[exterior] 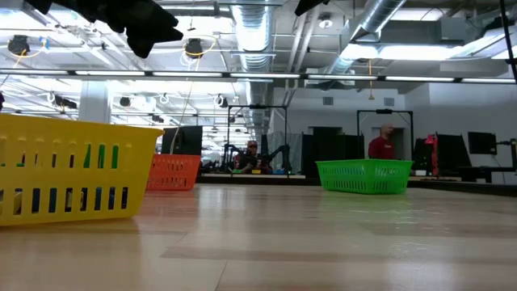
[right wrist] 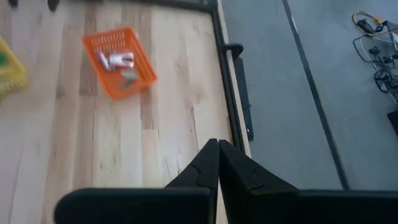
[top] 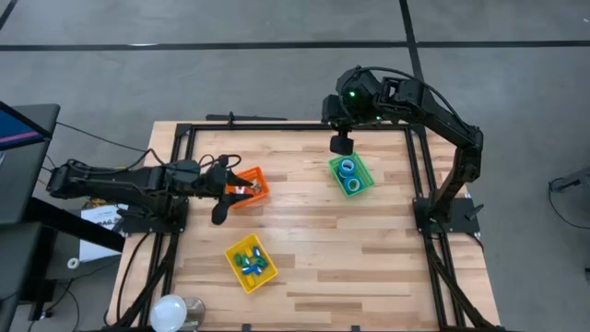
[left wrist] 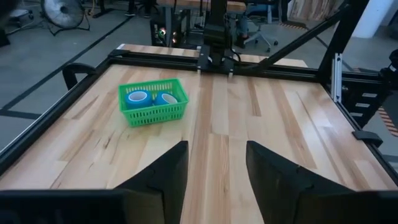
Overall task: Pick and place Stapler, Stapler remover, tape
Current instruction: Return to Home Position
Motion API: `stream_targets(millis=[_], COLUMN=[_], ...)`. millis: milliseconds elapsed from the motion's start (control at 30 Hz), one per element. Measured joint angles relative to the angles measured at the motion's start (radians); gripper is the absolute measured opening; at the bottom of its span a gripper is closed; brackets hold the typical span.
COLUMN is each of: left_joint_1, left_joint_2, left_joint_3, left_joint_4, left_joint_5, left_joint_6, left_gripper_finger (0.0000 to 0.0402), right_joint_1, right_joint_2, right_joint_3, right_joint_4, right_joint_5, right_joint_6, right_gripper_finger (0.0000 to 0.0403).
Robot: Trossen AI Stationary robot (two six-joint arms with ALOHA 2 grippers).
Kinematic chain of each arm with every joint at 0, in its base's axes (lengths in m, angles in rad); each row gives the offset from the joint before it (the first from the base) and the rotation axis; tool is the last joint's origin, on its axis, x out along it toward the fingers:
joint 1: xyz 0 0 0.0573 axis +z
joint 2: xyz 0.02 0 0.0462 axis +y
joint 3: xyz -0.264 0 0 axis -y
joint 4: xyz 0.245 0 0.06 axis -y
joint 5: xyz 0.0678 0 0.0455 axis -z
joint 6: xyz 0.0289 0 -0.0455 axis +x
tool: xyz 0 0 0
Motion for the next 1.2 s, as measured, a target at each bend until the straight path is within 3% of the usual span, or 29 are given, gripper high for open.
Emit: stream_targets(millis=[233,633,900,1200], left_joint_1=[0.0,0.0,0.0,0.0], left_joint_2=[0.0,0.0,0.0,0.0], left_joint_3=[0.0,0.0,-0.001,-0.001], left_joint_4=[0.007,0.017,0.018,0.024], left_joint_5=[0.0,0.0,0.0,0.0], left_joint_6=[0.0,0.0,0.0,0.0], left_gripper_finger=[0.015,0.0152,0.015,0.015], right_joint_1=[0.005,0.056,0.096,0.15], right_joint_2=[0.0,0.0,-0.038,-0.193], right_joint_3=[0.0,-0.031,-0.278,-0.683], right_joint_4=[0.124,0.246,0.474,0.743], right_joint_5=[-0.101,-0.104,-0.104,-0.104], right_joint_6=[0.062,0.096,0.095,0.111], right_gripper_finger=[0.0001,0.0,0.0,0.0])
